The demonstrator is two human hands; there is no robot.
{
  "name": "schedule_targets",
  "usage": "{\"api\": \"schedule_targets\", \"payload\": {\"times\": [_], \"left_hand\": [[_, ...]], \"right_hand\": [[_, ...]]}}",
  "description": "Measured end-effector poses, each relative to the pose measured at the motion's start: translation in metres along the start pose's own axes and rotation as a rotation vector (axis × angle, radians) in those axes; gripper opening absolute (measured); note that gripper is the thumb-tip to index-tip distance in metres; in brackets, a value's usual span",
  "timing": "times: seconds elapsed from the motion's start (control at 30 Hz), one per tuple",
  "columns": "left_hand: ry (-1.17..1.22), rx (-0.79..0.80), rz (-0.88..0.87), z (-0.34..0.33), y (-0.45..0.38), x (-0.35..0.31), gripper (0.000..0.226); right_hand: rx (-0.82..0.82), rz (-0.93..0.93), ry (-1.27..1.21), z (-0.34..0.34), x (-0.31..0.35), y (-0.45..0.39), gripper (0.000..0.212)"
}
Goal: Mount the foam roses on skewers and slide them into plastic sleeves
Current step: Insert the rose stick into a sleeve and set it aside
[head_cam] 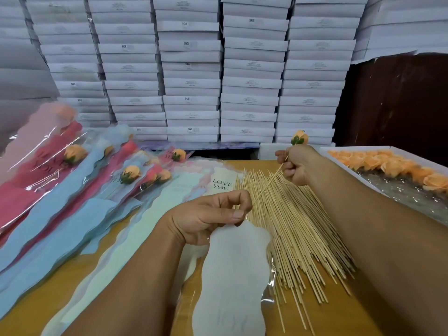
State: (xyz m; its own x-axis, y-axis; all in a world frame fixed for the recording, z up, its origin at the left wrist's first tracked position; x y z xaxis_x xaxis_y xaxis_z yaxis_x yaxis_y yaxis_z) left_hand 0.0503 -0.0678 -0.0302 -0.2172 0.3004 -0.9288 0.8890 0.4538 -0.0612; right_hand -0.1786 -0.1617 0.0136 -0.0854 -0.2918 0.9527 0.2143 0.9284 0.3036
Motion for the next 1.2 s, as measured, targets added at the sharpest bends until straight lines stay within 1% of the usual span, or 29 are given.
{"api": "schedule_targets", "payload": {"times": [0.1, 0.2, 0.37, 0.47, 0.57, 0.73, 0.83, 0.93, 1.1, 1.2], "left_hand": [[0.002, 0.008, 0.004, -0.002, -0.001, 0.000, 0.028], [-0.013, -0.017, 0.012, -0.006, -0.003, -0.001, 0.031], [-0.022, -0.015, 0.036, -0.010, -0.005, -0.001, 0.026], [-0.033, -0.042, 0.048, -0.009, -0.006, 0.000, 0.011], [-0.077, -0.074, 0.051, -0.008, -0.007, 0.000, 0.014], [-0.128, -0.155, 0.022, -0.005, -0.010, 0.001, 0.008], [-0.128, -0.235, -0.005, -0.002, -0.013, 0.001, 0.007], [-0.158, -0.345, -0.087, 0.001, -0.015, -0.001, 0.012], [-0.233, -0.631, -0.262, 0.009, -0.018, -0.005, 0.010], [-0.319, -0.731, -0.331, 0.012, -0.020, -0.005, 0.010]], "right_hand": [[0.001, 0.004, 0.026, 0.003, -0.004, -0.002, 0.032], [0.027, 0.014, 0.058, 0.000, -0.012, -0.002, 0.030], [0.079, 0.012, 0.062, -0.009, -0.026, 0.003, 0.025], [0.112, 0.024, 0.063, -0.016, -0.032, 0.012, 0.024], [0.168, 0.034, 0.073, -0.021, -0.038, 0.025, 0.025], [0.275, 0.054, 0.166, -0.026, -0.047, 0.050, 0.024], [0.319, 0.082, 0.236, -0.029, -0.053, 0.059, 0.025], [0.330, 0.130, 0.313, -0.032, -0.055, 0.064, 0.025], [0.312, 0.165, 0.393, -0.033, -0.060, 0.066, 0.024], [0.331, 0.171, 0.412, -0.032, -0.063, 0.065, 0.018]]}}
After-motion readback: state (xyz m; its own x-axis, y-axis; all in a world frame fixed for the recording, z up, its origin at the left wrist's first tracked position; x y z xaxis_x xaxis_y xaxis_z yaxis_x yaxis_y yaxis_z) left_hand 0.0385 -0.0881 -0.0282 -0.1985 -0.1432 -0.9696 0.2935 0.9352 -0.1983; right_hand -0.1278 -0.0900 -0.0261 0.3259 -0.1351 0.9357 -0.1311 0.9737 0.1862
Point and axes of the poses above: each hand's wrist, its own y-axis away from the middle knuckle, its own z-axis out of the back of the hand, x = y × z, the point moved 2 cm from there along -y, towards the middle knuckle, and after that the axes turned 11 degrees about y, right-handed, at the moved point
